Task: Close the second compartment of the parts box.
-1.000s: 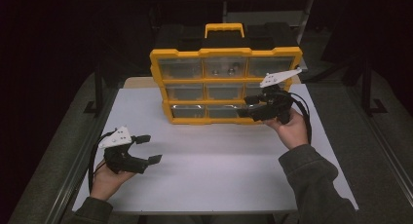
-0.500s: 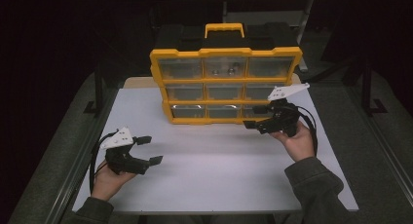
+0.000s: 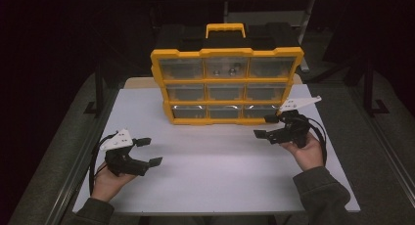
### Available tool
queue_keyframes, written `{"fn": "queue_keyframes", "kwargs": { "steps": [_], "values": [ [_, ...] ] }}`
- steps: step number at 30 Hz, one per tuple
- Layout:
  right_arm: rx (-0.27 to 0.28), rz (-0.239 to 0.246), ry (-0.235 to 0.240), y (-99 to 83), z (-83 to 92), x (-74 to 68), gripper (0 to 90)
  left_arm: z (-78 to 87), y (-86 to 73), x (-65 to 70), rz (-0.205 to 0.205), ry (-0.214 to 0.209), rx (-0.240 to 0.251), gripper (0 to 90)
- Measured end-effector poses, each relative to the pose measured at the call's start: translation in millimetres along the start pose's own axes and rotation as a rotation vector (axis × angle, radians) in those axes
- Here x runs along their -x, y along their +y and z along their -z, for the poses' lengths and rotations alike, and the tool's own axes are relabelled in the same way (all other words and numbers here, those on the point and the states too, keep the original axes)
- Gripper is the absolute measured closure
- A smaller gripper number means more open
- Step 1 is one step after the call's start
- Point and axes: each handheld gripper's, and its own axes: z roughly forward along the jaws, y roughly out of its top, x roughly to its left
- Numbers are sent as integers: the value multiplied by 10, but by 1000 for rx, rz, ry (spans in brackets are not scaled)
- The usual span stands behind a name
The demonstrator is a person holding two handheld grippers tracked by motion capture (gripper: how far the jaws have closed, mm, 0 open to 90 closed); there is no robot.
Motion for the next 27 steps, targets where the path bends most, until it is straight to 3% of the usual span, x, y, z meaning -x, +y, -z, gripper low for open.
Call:
{"fn": "queue_keyframes", "kwargs": {
  "steps": [27],
  "values": [
    [-9, -64, -49, -477, 126, 49, 174, 18, -108, 11, 0, 13, -9, 170]
  ]
}}
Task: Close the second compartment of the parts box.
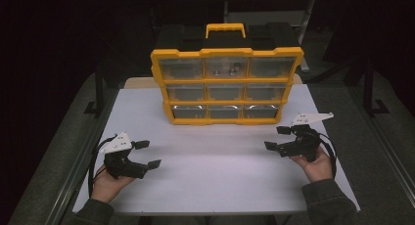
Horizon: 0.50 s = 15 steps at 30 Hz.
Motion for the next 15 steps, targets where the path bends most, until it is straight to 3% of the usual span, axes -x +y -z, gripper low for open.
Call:
{"fn": "queue_keyframes", "kwargs": {
  "steps": [8, 15],
  "values": [
    [-8, -3, -19, -159, -6, -3, 161, -16, -50, 25, 5, 3, -7, 170],
    [18, -13, -30, -240, 52, -12, 160, -12, -107, 27, 0, 11, -27, 170]
  ]
}}
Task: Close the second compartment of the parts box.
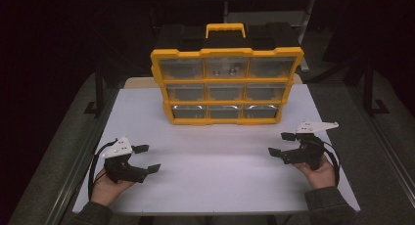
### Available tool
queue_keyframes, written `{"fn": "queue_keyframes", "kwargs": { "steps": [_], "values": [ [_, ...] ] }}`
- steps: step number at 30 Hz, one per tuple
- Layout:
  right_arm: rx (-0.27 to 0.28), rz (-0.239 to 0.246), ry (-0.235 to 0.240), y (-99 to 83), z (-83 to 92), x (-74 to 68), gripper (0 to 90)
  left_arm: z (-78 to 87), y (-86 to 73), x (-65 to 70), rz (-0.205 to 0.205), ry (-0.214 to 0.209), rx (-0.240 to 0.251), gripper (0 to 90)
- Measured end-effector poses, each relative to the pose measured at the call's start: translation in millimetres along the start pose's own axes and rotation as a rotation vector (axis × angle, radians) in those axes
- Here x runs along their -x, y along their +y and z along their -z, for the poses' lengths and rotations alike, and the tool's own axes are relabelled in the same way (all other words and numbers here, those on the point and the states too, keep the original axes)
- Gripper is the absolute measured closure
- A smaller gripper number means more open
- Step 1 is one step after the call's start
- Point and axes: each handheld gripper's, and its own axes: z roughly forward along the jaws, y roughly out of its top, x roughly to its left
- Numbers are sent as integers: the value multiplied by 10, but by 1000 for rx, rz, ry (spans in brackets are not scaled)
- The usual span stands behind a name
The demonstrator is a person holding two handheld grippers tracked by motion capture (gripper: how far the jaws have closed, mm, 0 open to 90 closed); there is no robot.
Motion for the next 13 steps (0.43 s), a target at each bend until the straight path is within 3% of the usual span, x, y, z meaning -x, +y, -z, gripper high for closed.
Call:
{"fn": "queue_keyframes", "kwargs": {
  "steps": [10, 13],
  "values": [
    [17, -12, -18, -165, 113, -14, 160, -14, -84, 6, 17, -1, 5, 179],
    [18, -2, -23, -157, 107, -33, 160, -35, -80, 8, 0, -8, -12, 179]
  ]
}}
